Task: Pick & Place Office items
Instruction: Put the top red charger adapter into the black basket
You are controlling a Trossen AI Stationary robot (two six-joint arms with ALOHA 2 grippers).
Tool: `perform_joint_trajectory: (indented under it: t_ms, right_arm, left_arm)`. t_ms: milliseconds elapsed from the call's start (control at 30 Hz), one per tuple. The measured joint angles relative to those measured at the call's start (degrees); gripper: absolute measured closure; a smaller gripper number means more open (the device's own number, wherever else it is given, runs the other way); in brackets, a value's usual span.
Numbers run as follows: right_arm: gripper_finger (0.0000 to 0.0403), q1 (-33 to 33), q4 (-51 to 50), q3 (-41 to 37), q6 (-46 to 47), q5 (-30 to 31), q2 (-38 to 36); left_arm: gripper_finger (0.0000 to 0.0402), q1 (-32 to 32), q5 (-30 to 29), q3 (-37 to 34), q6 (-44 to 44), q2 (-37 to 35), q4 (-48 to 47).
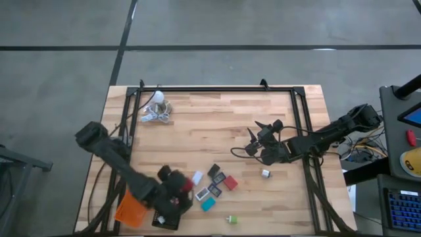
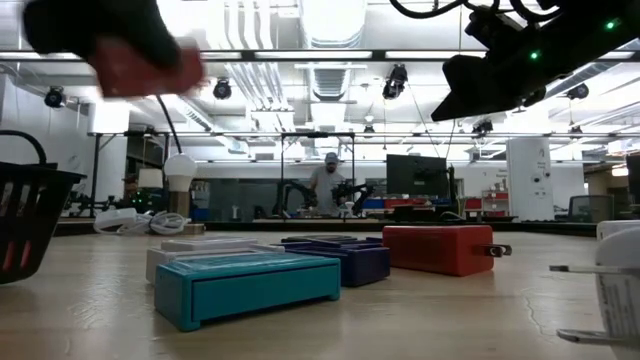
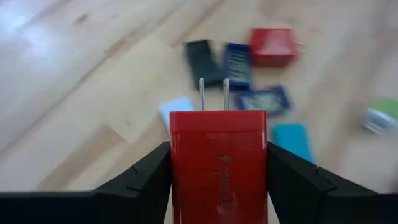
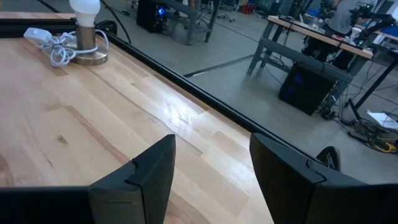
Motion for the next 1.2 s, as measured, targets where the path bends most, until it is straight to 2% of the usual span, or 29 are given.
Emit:
perform_joint_trajectory:
  t_ms: [200,367,467,667,967,1200]
  right_arm:
    - [0.0199,0.0,0.0,0.0,0.0,0.0,0.0]
    - [0.0199,0.0,0.0,0.0,0.0,0.0,0.0]
    - [0.0199,0.0,0.0,0.0,0.0,0.0,0.0]
    - [0.0199,0.0,0.0,0.0,0.0,0.0,0.0]
    - [0.0199,0.0,0.0,0.0,0.0,0.0,0.0]
    - [0.0199,0.0,0.0,0.0,0.0,0.0,0.0]
  left_arm:
    - [0.0183,-8.2,1.1,-0.2,-3.5,-1.0,-1.2]
    - [0.0183,-12.5,8.4,-0.4,-8.8,-1.0,-2.2]
    - [0.0183,-14.3,10.2,-0.4,-9.6,-0.9,-2.2]
    - [0.0183,-15.8,14.7,-0.4,-10.0,1.4,-2.1]
    - [0.0182,-15.8,17.4,-0.4,-10.0,4.6,-1.1]
    - [0.0141,-15.8,17.2,-0.4,-10.8,4.6,-0.4]
